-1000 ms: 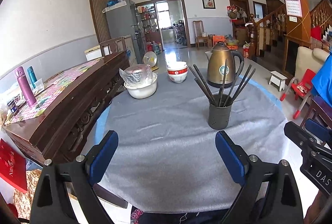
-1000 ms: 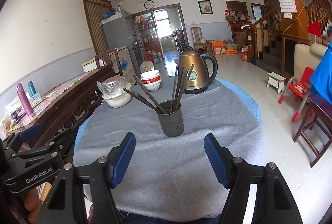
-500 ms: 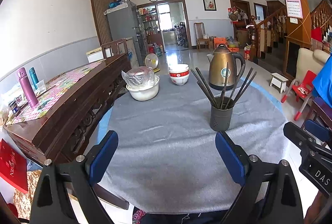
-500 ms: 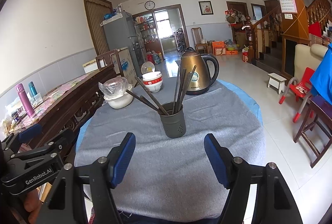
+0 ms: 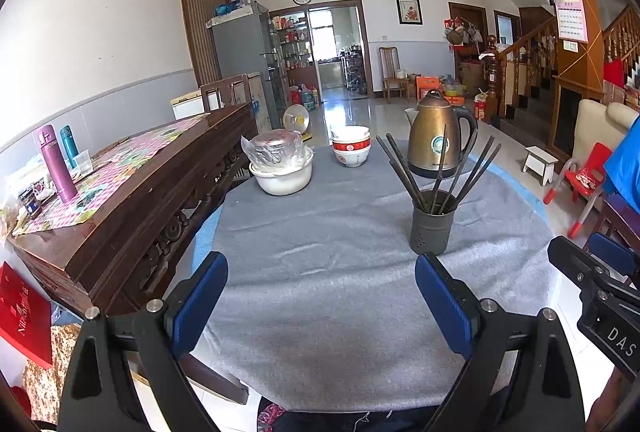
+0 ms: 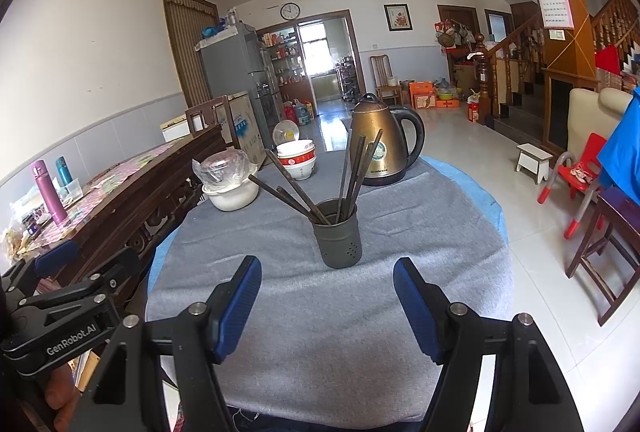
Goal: Organize utensils
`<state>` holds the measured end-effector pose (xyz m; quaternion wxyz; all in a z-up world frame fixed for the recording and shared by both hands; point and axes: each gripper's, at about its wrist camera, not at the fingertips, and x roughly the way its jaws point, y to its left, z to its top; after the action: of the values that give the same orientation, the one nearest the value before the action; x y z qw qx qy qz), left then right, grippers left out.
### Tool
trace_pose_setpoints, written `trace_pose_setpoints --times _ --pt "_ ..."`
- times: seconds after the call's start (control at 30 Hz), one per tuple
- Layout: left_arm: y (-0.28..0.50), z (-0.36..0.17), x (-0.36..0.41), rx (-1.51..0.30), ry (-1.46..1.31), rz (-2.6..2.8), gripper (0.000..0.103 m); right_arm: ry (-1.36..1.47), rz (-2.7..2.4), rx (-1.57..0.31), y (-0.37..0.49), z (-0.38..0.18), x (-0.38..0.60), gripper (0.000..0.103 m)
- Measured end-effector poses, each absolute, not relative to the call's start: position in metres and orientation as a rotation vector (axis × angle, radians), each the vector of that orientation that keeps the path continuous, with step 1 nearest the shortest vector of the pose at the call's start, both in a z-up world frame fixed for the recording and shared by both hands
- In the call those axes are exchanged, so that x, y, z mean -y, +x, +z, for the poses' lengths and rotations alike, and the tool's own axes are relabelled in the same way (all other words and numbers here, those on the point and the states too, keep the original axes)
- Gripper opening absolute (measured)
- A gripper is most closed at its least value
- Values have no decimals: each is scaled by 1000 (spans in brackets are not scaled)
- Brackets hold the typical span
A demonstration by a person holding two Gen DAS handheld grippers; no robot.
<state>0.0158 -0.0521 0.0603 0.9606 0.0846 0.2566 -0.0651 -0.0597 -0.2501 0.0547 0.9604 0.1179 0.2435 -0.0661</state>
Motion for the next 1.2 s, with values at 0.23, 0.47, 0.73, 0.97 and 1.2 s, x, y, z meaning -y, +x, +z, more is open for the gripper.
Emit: trace_pose_setpoints --times 0.23,0.47,0.73,0.97,1.2 --pt "16 59 49 -522 164 -131 95 236 -131 -494 -57 58 247 73" --pt "18 57 43 -531 149 -129 95 232 -130 -500 -55 58 243 73" --pt "18 57 38 -528 138 -133 95 229 -133 -494 -53 60 241 73" --pt "19 58 35 -520 135 -125 95 222 -142 -485 -46 64 240 73" --pt "27 57 35 -524 124 -118 95 211 -156 -498 -35 61 243 73"
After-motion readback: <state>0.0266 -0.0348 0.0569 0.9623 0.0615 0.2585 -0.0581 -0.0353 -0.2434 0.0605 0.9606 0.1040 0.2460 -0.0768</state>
